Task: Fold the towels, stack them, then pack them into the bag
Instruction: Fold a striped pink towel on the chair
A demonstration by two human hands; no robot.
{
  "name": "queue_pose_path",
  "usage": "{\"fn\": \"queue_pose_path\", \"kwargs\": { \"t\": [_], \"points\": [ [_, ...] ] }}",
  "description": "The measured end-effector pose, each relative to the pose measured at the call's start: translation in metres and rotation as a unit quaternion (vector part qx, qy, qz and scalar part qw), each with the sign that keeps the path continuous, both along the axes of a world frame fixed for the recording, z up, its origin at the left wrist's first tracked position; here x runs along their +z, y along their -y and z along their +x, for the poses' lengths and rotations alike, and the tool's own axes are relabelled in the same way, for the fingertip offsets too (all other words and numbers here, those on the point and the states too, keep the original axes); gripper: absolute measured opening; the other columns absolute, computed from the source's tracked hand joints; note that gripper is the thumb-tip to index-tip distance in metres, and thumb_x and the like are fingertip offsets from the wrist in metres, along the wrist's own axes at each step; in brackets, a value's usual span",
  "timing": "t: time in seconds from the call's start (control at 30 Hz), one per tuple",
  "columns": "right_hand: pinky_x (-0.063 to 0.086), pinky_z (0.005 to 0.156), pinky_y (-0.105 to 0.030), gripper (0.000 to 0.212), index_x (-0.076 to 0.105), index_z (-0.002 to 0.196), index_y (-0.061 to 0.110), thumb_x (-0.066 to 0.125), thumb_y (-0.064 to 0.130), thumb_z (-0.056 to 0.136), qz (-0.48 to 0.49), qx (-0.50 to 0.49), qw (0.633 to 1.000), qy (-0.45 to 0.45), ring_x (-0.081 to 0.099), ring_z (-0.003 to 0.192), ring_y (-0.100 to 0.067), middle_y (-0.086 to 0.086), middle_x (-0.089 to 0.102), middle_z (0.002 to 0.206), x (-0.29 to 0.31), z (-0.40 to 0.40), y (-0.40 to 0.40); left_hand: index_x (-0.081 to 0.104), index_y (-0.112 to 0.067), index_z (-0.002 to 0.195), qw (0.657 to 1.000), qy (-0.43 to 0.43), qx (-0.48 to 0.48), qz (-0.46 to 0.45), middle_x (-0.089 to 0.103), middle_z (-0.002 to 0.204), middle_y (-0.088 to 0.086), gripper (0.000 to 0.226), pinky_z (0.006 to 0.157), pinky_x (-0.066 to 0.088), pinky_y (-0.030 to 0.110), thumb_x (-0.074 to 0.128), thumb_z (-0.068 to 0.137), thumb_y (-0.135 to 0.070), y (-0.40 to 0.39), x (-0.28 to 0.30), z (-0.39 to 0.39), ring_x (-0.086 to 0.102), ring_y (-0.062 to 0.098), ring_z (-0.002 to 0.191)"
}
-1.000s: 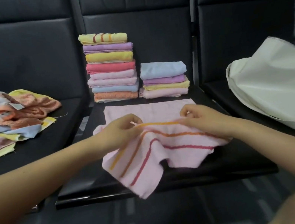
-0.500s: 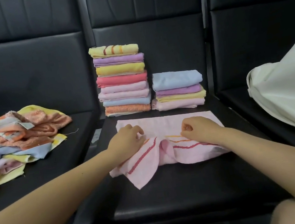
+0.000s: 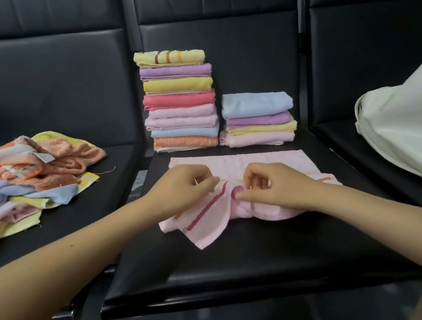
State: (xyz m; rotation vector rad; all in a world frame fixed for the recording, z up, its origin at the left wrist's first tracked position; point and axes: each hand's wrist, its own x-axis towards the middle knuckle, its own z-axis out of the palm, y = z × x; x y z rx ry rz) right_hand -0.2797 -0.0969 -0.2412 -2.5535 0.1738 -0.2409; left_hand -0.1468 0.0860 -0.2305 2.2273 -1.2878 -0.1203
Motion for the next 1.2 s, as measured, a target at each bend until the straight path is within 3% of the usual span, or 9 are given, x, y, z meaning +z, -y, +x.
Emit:
{"fn": "queue_pose_path", "kwargs": {
  "t": [0.13,0.3,0.5,0.6,0.73,0.83,1.0,1.07,1.2],
  "points": [
    [0.044,0.072,-0.036,0.024,0.061,0.085,0.012,0.056,0.034,0.094,-0.070,-0.011,0.997,-0.028,0.054,0.076,-0.020,-0.003,0.061,0.081,-0.009,-0.002,-0.008,0.064,-0.028,0.091,0.996,0.011,-0.004,0.091,0.060,0.087,-0.012,0.032,0.078,0.051,0.033,0.058,0.085,-0.058,0.001,-0.020,-0.007,0.059,0.009,0.083],
    [0.047,0.075,-0.022,0.014,0.066,0.088,0.014,0.053,0.010,0.093,0.238,-0.076,0.968,-0.002,0.058,0.084,-0.012,-0.002,0.065,0.088,0.006,0.000,-0.012,0.055,-0.029,0.087,0.987,0.135,0.004,0.092,0.049,0.088,-0.009,0.042,0.074,0.041,0.032,0.057,0.077,-0.070,0.012,-0.036,-0.017,0.047,0.011,0.086],
    [0.051,0.075,-0.025,0.017,0.069,0.094,0.007,0.057,0.018,0.090,0.273,-0.115,0.955,0.026,0.062,0.080,-0.010,-0.003,0.069,0.084,0.017,-0.005,-0.006,0.040,-0.024,0.069,0.974,0.214,-0.027,0.067,0.042,0.074,-0.007,0.030,0.065,0.027,0.030,0.041,0.084,-0.051,0.019,-0.034,-0.020,0.045,0.017,0.074],
    [0.047,0.067,-0.011,0.014,0.074,0.091,0.010,0.063,0.019,0.090,0.201,-0.096,0.974,0.051,0.061,0.077,-0.001,0.005,0.070,0.085,0.026,-0.007,0.003,0.040,-0.021,0.067,0.987,0.153,-0.013,0.049,0.046,0.067,-0.006,0.028,0.059,0.025,0.030,0.045,0.090,-0.034,0.021,-0.031,-0.018,0.047,0.018,0.070],
    [0.046,0.074,-0.019,0.013,0.073,0.085,0.018,0.067,0.028,0.089,0.112,-0.089,0.989,0.041,0.060,0.079,0.000,0.005,0.071,0.088,0.034,-0.013,0.020,0.062,-0.012,0.093,0.997,-0.021,0.037,-0.060,0.063,0.085,-0.002,0.017,0.067,0.038,0.025,0.046,0.096,-0.012,0.024,-0.013,-0.007,0.056,0.015,0.081],
    [0.048,0.076,-0.022,0.009,0.072,0.081,0.021,0.067,0.026,0.088,0.055,-0.071,0.996,0.009,0.061,0.078,-0.001,0.008,0.070,0.085,0.034,-0.019,0.029,0.054,-0.011,0.082,0.984,-0.138,0.059,-0.093,0.052,0.071,-0.003,0.024,0.055,0.037,0.022,0.036,0.096,-0.005,0.021,0.002,0.000,0.047,0.011,0.064],
    [0.046,0.074,-0.027,0.016,0.071,0.089,0.014,0.056,0.017,0.094,-0.061,-0.085,0.994,0.033,0.060,0.082,-0.011,0.006,0.068,0.085,0.039,-0.024,0.046,0.038,-0.015,0.064,0.994,0.055,0.090,0.008,0.049,0.062,0.000,0.039,0.056,0.036,0.034,0.047,0.093,-0.039,0.011,0.012,0.017,0.043,0.017,0.059],
    [0.044,0.068,-0.025,0.021,0.069,0.089,0.012,0.050,0.013,0.096,-0.082,-0.108,0.990,0.027,0.058,0.080,-0.014,0.005,0.065,0.082,0.037,-0.025,0.057,0.042,-0.014,0.063,0.994,0.057,0.090,0.026,0.053,0.060,0.002,0.046,0.056,0.040,0.034,0.047,0.093,-0.048,0.010,0.009,0.027,0.047,0.018,0.056],
    [0.039,0.070,-0.022,0.026,0.069,0.107,0.015,0.045,0.010,0.096,-0.067,-0.178,0.982,-0.016,0.055,0.091,-0.012,0.005,0.063,0.098,0.021,-0.020,0.079,0.049,-0.012,0.079,0.982,0.146,0.047,0.106,0.050,0.068,-0.006,0.030,0.060,0.030,0.033,0.040,0.100,-0.033,0.007,0.001,0.044,0.048,0.020,0.070]
  ]
}}
